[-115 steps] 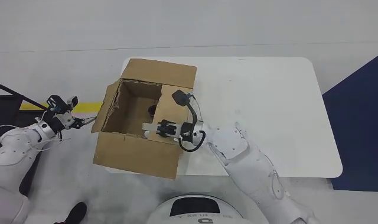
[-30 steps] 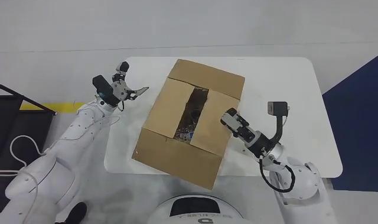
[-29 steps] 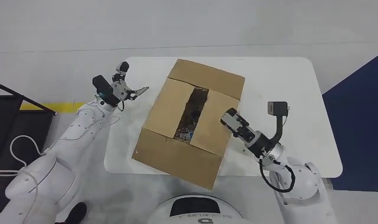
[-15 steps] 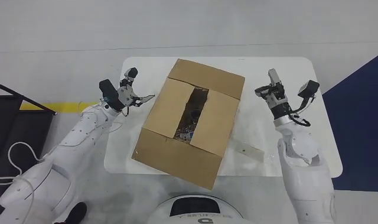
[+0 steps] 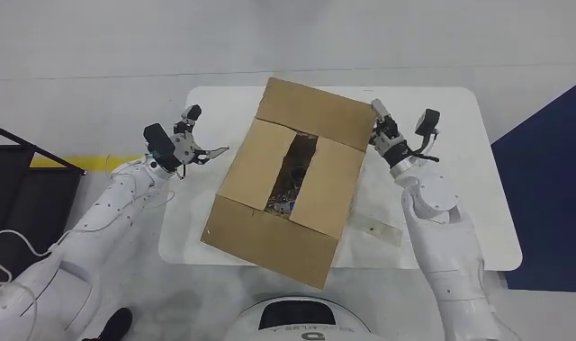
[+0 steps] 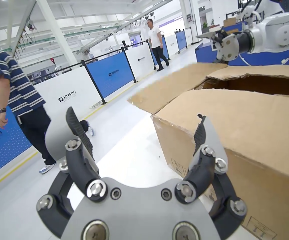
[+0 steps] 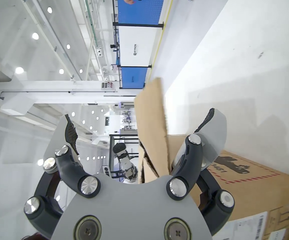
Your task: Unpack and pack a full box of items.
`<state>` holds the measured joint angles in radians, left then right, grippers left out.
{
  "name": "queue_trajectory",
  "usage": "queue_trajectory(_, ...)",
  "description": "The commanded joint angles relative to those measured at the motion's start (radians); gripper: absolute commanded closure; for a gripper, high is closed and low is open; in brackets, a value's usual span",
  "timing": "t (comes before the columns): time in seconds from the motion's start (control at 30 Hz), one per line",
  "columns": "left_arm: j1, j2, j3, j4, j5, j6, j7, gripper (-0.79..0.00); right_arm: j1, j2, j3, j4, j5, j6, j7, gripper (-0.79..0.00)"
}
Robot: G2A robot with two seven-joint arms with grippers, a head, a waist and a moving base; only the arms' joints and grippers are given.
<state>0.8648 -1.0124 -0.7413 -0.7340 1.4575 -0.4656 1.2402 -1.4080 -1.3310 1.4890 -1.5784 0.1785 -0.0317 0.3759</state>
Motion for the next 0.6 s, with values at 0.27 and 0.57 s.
queue_trajectory(0.27, 0.02, 0.012, -0.064, -0.003, -0.038, -0.021, -0.017, -0.785, -0.08, 0.021, 0.039, -0.097, 0.145, -0.065, 0.331, -0.785)
queue_trajectory(0.57, 0.025, 0.014, -0.099, 0.038, -0.033, -0.009, -0.034, -0.785, -0.133, 0.046, 0.08, -0.173, 0.05, -0.057, 0.417, -0.785)
